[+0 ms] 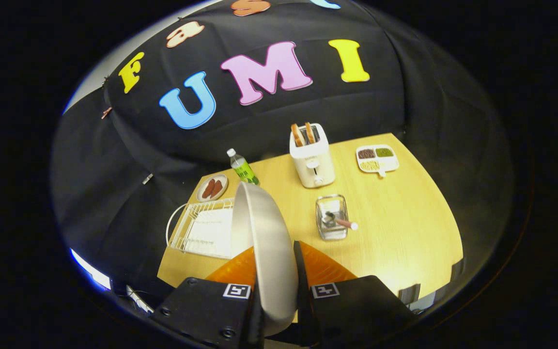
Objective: Take the plate from the dish rack, then take the spoon from the basket and place it into the plate.
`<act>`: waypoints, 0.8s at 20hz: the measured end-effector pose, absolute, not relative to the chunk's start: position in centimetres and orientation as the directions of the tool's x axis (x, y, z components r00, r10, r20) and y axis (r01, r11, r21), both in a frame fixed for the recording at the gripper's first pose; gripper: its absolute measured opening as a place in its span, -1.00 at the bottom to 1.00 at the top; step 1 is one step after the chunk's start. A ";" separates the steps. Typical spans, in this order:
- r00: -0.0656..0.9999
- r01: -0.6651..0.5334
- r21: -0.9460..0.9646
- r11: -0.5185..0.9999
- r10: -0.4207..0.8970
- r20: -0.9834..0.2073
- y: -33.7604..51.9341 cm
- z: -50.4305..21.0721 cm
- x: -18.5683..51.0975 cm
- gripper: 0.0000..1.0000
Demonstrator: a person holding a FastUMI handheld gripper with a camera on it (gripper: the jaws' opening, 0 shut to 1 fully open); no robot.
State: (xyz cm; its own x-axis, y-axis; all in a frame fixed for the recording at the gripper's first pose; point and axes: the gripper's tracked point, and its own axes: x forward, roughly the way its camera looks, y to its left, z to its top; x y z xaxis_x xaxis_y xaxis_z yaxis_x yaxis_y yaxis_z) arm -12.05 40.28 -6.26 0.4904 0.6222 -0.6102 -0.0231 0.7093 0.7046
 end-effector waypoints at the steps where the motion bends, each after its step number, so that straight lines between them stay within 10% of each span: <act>1: 0.465 -0.007 0.707 0.707 0.628 -0.623 40.3 -7.8 -13.6 -0.38; 16: 0.255 0.146 0.750 0.645 0.708 -0.659 44.3 -22.7 -20.3 -0.37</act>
State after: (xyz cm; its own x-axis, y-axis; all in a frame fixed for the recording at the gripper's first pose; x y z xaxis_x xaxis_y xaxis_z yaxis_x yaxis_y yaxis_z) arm -20.31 44.35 -22.75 0.2545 0.7080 -0.6588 0.1462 0.6452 0.7499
